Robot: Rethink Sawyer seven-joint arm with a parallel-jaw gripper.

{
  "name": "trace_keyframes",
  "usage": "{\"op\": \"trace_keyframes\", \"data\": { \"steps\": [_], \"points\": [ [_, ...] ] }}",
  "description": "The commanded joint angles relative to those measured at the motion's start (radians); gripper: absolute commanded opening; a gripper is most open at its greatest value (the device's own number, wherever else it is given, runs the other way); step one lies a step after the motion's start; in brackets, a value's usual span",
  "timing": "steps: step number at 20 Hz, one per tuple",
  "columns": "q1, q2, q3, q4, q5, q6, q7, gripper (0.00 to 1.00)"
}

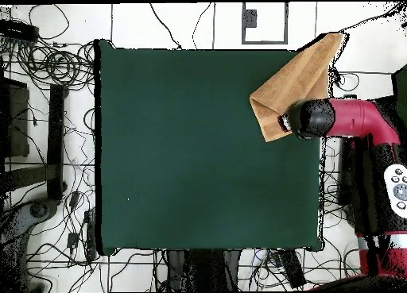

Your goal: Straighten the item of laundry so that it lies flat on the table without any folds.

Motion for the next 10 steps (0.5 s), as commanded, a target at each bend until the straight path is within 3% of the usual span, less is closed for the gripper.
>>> {"op": "trace_keyframes", "data": {
  "steps": [1,10],
  "points": [
    [-0.003,0.094,0.040,0.141,0.044,-0.120,-0.221,0.00],
    [-0.012,0.117,0.072,0.147,0.093,-0.124,-0.246,0.00]
  ]
}}
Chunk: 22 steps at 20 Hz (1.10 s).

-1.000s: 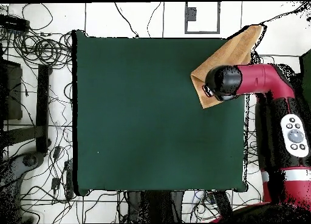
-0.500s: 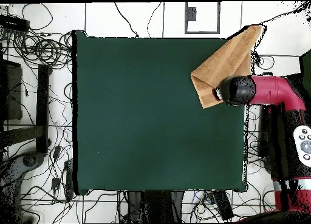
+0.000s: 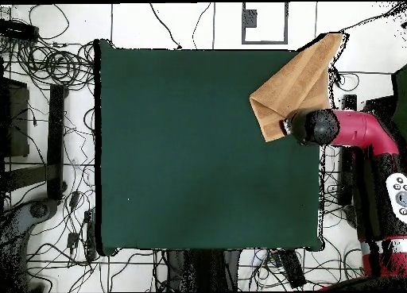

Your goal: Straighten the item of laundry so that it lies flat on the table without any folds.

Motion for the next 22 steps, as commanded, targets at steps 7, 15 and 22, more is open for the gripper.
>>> {"op": "trace_keyframes", "data": {
  "steps": [7,15,22],
  "points": [
    [0.052,0.057,0.065,0.126,0.087,-0.033,-0.222,0.00],
    [0.067,0.070,0.050,0.119,0.069,-0.057,-0.217,0.00],
    [0.106,0.101,-0.004,0.073,0.032,-0.001,-0.218,0.00]
  ]
}}
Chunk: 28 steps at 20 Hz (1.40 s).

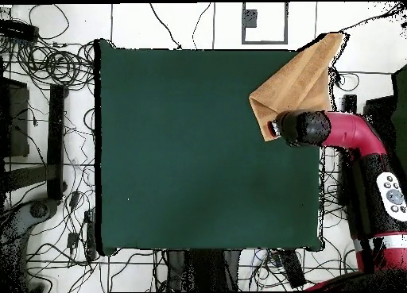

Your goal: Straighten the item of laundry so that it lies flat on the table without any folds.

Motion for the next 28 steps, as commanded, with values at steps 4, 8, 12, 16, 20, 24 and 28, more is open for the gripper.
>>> {"op": "trace_keyframes", "data": {
  "steps": [4,8,12,16,20,24,28],
  "points": [
    [0.116,0.085,-0.027,0.032,-0.034,0.047,-0.244,0.00],
    [0.082,0.124,0.020,0.049,0.001,0.076,-0.394,0.00],
    [0.080,0.132,0.014,0.067,-0.036,0.070,-0.489,0.00],
    [0.091,0.147,-0.004,0.063,-0.055,0.079,-0.552,0.00],
    [0.104,0.149,-0.020,0.052,-0.018,0.141,-0.571,0.00],
    [0.098,0.179,-0.025,0.047,0.050,0.217,-0.580,0.00],
    [0.110,0.195,-0.042,0.033,0.095,0.296,-0.577,0.00]
  ]
}}
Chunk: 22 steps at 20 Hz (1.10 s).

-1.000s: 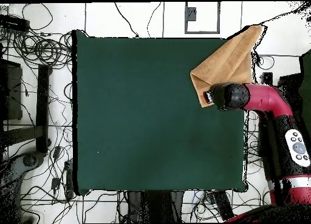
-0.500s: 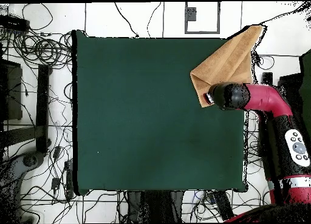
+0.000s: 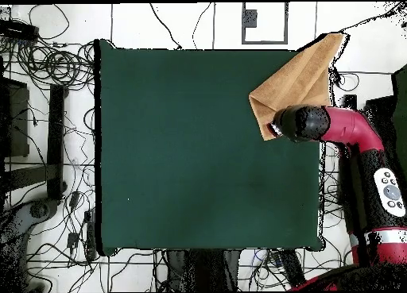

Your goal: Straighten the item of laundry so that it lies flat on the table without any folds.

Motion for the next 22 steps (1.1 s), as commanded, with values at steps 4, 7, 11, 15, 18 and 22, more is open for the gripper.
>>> {"op": "trace_keyframes", "data": {
  "steps": [4,7,11,15,18,22],
  "points": [
    [0.095,0.191,-0.049,0.096,0.127,0.337,-0.219,0.00],
    [0.082,0.215,-0.045,0.112,0.187,0.394,-0.195,0.00],
    [0.074,0.235,-0.045,0.125,0.230,0.426,-0.188,0.00],
    [0.067,0.247,-0.045,0.151,0.270,0.441,-0.166,0.00],
    [0.061,0.257,-0.043,0.160,0.295,0.441,-0.146,0.00],
    [0.052,0.261,-0.040,0.190,0.321,0.406,-0.108,0.00]
  ]
}}
